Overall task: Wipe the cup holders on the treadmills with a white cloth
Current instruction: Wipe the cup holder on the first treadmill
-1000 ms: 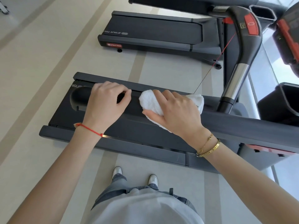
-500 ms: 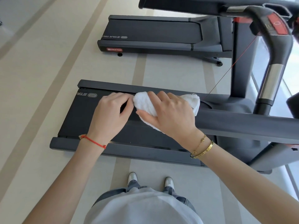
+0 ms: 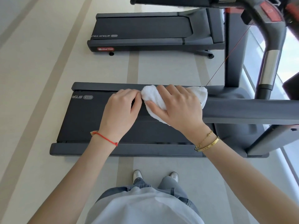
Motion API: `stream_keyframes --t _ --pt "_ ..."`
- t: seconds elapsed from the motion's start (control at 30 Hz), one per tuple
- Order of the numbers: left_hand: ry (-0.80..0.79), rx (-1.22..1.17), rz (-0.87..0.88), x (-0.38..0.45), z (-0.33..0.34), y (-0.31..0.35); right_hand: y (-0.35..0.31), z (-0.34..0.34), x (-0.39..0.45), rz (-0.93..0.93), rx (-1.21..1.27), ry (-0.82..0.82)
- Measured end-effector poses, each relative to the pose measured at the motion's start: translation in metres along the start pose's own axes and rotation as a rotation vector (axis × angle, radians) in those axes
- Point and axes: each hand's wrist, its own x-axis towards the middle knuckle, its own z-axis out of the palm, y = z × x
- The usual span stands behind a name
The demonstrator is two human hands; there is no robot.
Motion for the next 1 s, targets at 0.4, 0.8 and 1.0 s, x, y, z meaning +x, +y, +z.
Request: stream_keyframes --t 0.4,0.8,1.0 --pt "-0.029 -0.006 0.073 0.011 0.027 0.043 0.066 -0.015 -0.032 0.050 -0.044 0.044" --pt "-0.072 -0.009 0.073 0.030 0.082 0.129 0.168 -0.039 -0.076 0.046 -0.098 0.041" --pt "-0.064 0.001 0.080 0.035 0.107 0.165 0.223 -0.054 -0.100 0.055 -0.127 0.047"
